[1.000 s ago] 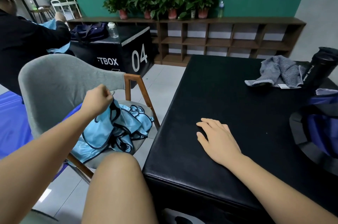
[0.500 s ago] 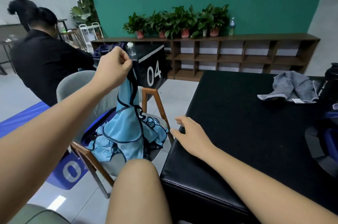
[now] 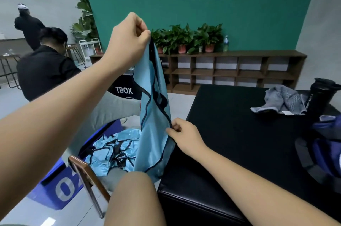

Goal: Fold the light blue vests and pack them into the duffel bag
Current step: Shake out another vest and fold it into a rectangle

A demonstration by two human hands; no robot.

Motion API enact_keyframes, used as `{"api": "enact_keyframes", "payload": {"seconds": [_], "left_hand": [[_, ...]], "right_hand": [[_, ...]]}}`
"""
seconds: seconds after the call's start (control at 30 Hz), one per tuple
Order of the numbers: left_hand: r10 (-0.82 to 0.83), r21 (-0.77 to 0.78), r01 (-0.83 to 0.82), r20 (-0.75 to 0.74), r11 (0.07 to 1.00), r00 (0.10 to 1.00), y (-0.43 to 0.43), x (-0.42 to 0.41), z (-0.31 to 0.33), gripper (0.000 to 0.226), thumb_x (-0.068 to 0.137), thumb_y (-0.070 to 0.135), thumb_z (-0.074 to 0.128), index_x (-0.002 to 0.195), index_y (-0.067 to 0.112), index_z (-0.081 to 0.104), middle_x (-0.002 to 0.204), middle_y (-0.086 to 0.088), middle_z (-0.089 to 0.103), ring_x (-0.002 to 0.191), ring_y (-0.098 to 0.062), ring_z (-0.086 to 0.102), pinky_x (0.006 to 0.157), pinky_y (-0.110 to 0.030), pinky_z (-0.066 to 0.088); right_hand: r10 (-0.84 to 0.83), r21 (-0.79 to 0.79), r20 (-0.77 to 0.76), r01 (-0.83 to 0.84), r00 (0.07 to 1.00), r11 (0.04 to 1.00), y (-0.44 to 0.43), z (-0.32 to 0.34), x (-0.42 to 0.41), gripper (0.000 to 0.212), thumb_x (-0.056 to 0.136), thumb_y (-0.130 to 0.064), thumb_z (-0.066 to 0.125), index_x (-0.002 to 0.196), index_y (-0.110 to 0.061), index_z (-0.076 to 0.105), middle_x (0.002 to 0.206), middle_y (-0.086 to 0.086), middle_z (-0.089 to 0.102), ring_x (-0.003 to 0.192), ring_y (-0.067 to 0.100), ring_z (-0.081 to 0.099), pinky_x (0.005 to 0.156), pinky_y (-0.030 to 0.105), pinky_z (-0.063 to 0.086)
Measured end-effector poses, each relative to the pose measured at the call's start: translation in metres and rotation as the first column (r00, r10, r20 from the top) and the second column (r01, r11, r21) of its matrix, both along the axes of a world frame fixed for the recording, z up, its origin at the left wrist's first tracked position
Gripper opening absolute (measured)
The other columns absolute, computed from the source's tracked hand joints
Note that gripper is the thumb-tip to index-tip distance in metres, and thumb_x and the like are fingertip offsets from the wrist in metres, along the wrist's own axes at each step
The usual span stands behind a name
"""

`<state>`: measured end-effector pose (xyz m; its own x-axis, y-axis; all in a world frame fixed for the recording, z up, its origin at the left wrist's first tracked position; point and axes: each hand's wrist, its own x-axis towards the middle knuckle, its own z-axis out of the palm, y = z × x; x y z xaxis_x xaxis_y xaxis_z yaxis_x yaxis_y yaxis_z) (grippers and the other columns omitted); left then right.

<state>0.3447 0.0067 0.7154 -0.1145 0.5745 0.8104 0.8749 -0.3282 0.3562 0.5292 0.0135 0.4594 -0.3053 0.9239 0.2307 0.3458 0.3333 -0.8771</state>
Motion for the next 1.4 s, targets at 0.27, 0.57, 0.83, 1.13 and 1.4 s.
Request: {"api": "enact_keyframes", "payload": {"seconds": [0.27,0.57,0.83,1.13,1.4], "left_hand": [[-0.025,0.029,0.024,0.024,0.999,0.999,0.003,0.018,0.008,0.011,0.102,0.025,0.059,0.105,0.014,0.061,0.084,0.014,0.058,0.071,0.005,0.051,0.063,-0.006,0.038],[-0.024,-0.010,0.024,0.043,1.000,0.999,0.015,0.033,0.004,0.013,0.102,0.025,0.059,0.107,0.014,0.061,0.085,0.010,0.059,0.072,0.002,0.052,0.065,-0.013,0.041],[-0.038,-0.010,0.038,0.014,0.999,0.999,0.026,0.047,0.010,0.012,0.101,0.027,0.061,0.107,0.016,0.062,0.098,0.001,0.066,0.088,-0.016,0.057,0.072,-0.027,0.039],[-0.079,-0.040,0.078,-0.042,0.996,0.996,0.035,0.062,0.008,0.012,0.102,0.027,0.065,0.109,0.017,0.063,0.102,0.002,0.067,0.093,-0.016,0.058,0.083,-0.029,0.041],[-0.083,-0.224,0.045,-0.161,0.973,0.983,0.045,0.045,-0.021,0.031,0.094,0.018,0.074,0.123,0.021,0.064,0.087,0.008,0.066,0.090,-0.022,0.063,0.081,-0.034,0.045]], "right_hand": [[-0.153,0.157,0.088,0.138,0.984,0.978,0.016,0.070,0.082,0.015,0.102,-0.028,0.063,0.088,-0.022,0.063,0.080,0.002,0.075,0.075,0.024,0.070,0.070,0.044,0.055],[-0.427,0.432,0.184,0.318,0.885,0.844,0.037,0.173,0.202,0.011,0.097,-0.026,0.064,0.086,-0.026,0.065,0.077,-0.007,0.075,0.077,0.010,0.069,0.070,0.031,0.054],[-0.648,0.561,0.173,0.467,0.742,0.684,0.040,0.240,0.288,0.008,0.095,-0.020,0.062,0.090,-0.018,0.068,0.081,-0.002,0.067,0.084,0.026,0.062,0.072,0.031,0.040],[-0.691,0.576,0.094,0.526,0.717,0.625,0.039,0.272,0.321,0.010,0.094,-0.020,0.060,0.092,-0.015,0.069,0.088,0.006,0.075,0.088,0.031,0.069,0.080,0.037,0.056],[-0.712,0.525,0.100,0.572,0.695,0.631,0.042,0.260,0.349,0.014,0.091,-0.020,0.055,0.088,-0.015,0.068,0.087,0.006,0.076,0.088,0.033,0.071,0.079,0.043,0.060]]}}
